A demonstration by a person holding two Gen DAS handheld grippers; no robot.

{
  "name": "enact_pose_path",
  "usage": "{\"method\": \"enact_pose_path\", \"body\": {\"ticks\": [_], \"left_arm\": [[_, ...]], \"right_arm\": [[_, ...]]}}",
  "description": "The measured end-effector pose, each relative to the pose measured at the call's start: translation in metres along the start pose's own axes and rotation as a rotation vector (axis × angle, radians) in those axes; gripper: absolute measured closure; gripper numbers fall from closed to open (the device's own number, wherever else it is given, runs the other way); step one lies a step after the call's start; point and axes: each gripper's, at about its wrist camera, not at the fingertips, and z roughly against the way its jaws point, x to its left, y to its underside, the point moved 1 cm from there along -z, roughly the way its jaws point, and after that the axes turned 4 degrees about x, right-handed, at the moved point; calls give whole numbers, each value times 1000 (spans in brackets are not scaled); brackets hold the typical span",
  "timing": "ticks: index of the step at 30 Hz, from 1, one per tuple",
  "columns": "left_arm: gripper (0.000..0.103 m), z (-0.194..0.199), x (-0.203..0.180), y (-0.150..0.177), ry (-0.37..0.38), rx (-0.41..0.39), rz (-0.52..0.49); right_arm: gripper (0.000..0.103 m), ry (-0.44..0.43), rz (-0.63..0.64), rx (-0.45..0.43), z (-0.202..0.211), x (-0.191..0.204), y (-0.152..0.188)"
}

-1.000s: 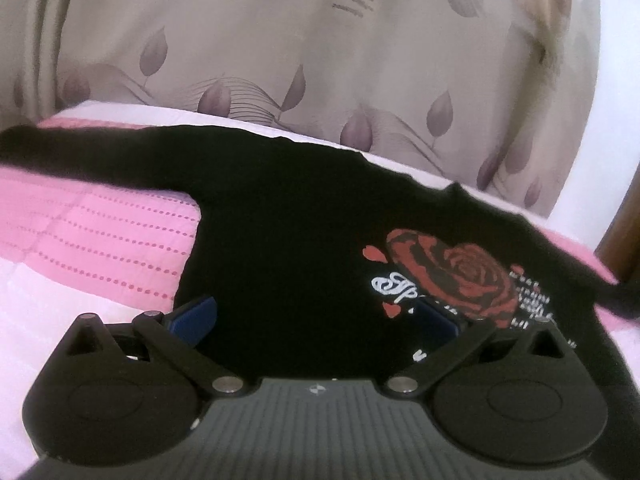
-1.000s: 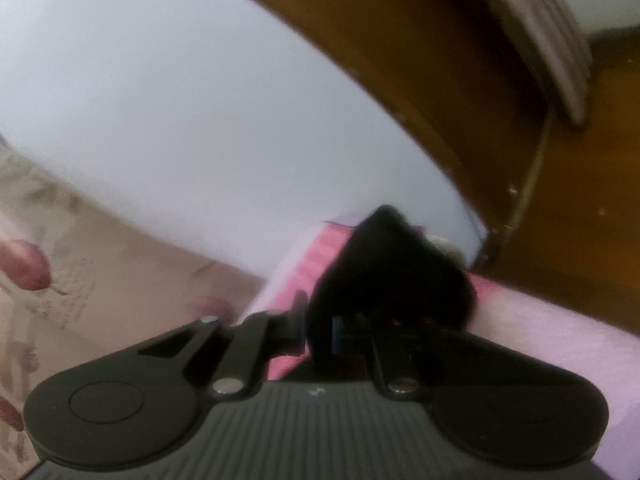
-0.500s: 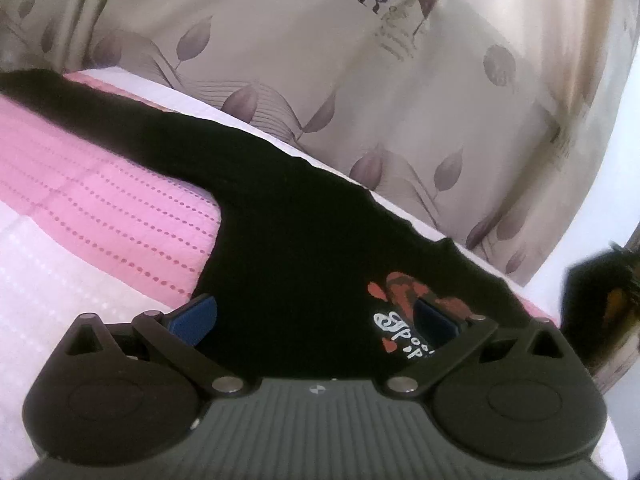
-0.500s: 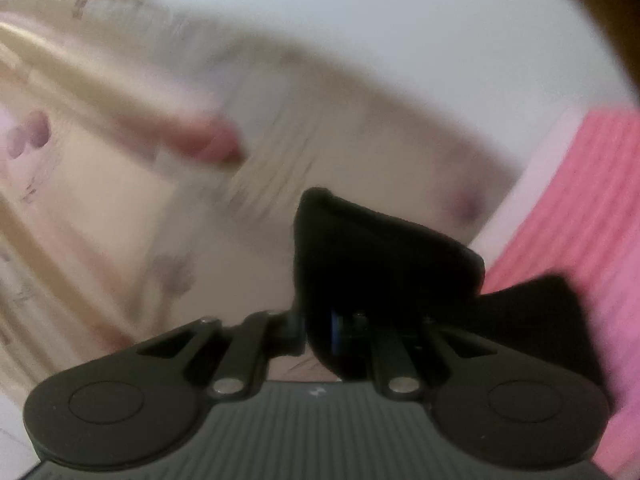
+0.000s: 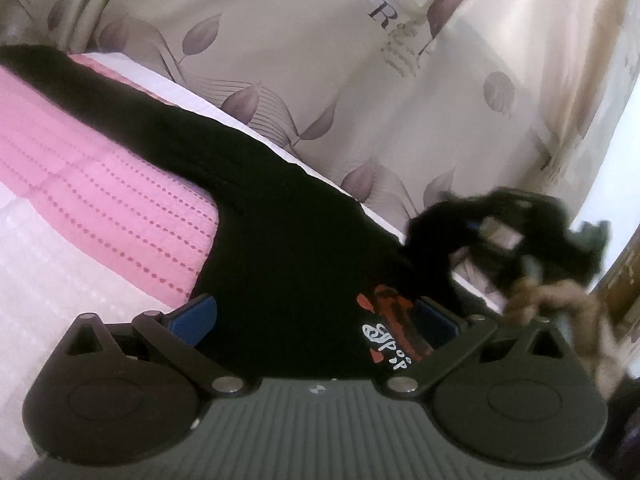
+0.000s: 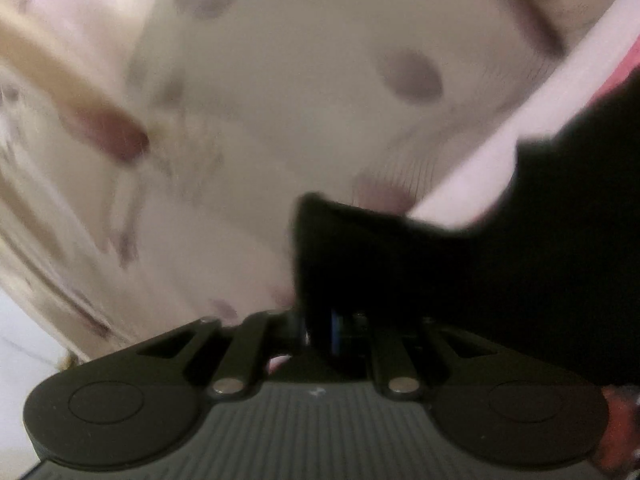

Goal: Fold small clothes

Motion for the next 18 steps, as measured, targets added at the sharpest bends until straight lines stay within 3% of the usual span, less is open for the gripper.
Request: {"method": "enact_pose_path", "body": {"ticks": [9, 11, 13, 14, 15, 18], "left_arm": [[0, 0, 4, -1, 24, -7, 35], [0, 1, 4, -1, 26, -8, 39], [0, 1, 5, -1, 27, -8, 39], [0, 1, 5, -1, 27, -8, 39], [0, 1, 5, -1, 27, -8, 39], [0, 1, 5, -1, 27, -8, 40]], "right_arm": [[88, 125, 235, 173, -53, 8, 38], [73, 150, 341, 227, -59, 14, 49], [35, 114, 450, 278, -57, 24, 61], [27, 98, 504, 285, -54, 31, 66], [23, 85, 557, 294, -50, 37, 71], [23, 55, 683, 337, -39, 52, 85]]}}
